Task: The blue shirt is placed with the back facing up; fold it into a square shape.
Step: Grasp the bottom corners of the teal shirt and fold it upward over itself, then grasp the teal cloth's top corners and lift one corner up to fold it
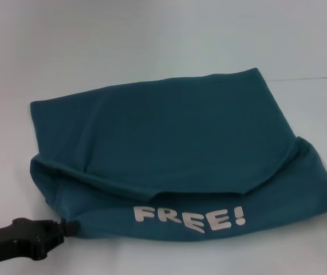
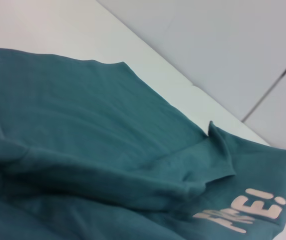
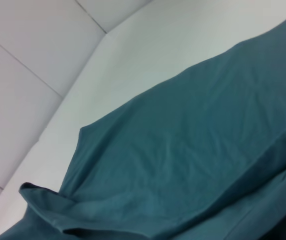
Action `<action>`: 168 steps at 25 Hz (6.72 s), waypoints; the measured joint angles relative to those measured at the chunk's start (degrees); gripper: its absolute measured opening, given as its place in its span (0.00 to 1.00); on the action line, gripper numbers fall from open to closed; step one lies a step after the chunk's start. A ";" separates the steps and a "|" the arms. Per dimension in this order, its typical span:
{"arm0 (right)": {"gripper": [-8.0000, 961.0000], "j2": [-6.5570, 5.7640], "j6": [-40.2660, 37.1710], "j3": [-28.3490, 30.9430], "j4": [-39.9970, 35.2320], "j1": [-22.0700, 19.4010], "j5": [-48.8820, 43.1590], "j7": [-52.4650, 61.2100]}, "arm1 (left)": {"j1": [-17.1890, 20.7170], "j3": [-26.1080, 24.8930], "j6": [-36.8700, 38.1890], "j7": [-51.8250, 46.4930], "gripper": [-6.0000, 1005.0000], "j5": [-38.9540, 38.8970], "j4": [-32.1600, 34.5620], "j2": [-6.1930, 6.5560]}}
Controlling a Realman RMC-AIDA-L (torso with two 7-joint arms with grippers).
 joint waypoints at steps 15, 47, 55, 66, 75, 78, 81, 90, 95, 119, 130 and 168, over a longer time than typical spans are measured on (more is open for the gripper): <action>0.04 -0.67 -6.62 6.11 -1.90 -0.72 -0.34 -1.39 | -1.27 -9.02 9.97 -0.34 0.03 0.36 1.69 1.33; 0.05 2.17 -17.65 6.88 -1.38 -9.85 -5.01 -15.55 | 1.58 -12.22 16.14 -0.09 0.05 9.77 2.08 1.46; 0.05 1.72 -16.74 15.18 -1.32 -7.27 -4.67 -14.87 | -1.51 -15.22 14.53 -0.72 0.06 9.32 1.68 2.26; 0.05 0.19 0.24 18.56 3.43 5.57 -4.57 -12.64 | -15.73 -21.53 -4.96 -1.02 0.07 6.14 -6.65 3.58; 0.06 0.25 22.32 17.30 9.66 15.77 -4.20 -17.36 | -23.46 -19.27 -27.22 0.03 0.08 3.10 -12.28 1.93; 0.06 0.45 30.40 16.09 13.14 18.90 -2.52 -21.23 | -24.43 -16.68 -32.63 0.45 0.09 1.74 -13.24 1.23; 0.06 0.58 37.95 13.58 16.02 21.75 -0.79 -24.01 | -25.16 -13.39 -39.25 0.61 0.09 -0.29 -13.53 0.32; 0.06 1.51 46.11 9.13 18.44 24.86 1.66 -26.47 | -26.21 -7.08 -47.72 0.88 0.10 -3.55 -15.41 0.14; 0.06 1.95 49.83 7.14 19.56 25.46 3.15 -27.14 | -26.47 -5.86 -49.55 1.33 0.11 -4.29 -16.30 0.09; 0.70 -3.80 40.71 -3.07 15.80 20.81 5.45 -5.88 | -23.04 -6.05 -51.16 0.81 0.70 -11.73 -18.19 0.57; 0.94 -6.45 28.22 -7.73 10.39 15.82 4.04 8.59 | -19.11 -4.95 -45.54 0.42 0.87 -11.34 -16.71 0.70; 0.93 -7.18 17.94 -7.49 8.47 13.65 0.26 14.83 | -8.98 0.15 -30.43 3.50 0.87 0.50 -7.20 0.14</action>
